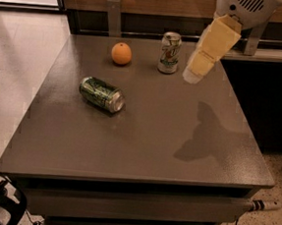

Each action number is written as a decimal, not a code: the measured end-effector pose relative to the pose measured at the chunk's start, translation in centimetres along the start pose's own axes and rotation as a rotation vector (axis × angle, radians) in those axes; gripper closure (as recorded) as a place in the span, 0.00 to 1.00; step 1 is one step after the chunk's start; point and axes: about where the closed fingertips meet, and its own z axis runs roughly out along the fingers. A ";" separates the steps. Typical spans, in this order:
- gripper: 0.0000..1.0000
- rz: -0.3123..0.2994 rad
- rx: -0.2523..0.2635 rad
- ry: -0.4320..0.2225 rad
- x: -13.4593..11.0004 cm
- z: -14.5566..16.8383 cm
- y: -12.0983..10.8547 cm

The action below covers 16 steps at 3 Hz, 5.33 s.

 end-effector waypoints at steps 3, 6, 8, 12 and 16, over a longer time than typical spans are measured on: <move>0.00 0.143 -0.026 0.061 -10.9 6.4 1.1; 0.00 0.127 -0.001 0.146 -14.9 10.2 1.3; 0.00 0.114 -0.010 0.195 -16.4 13.8 2.6; 0.00 0.096 -0.108 0.286 -16.4 20.9 5.5; 0.19 0.173 -0.151 0.308 -15.5 24.7 6.1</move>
Offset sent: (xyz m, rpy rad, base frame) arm 0.0315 0.1200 -0.0235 -0.0057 0.1344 -0.1993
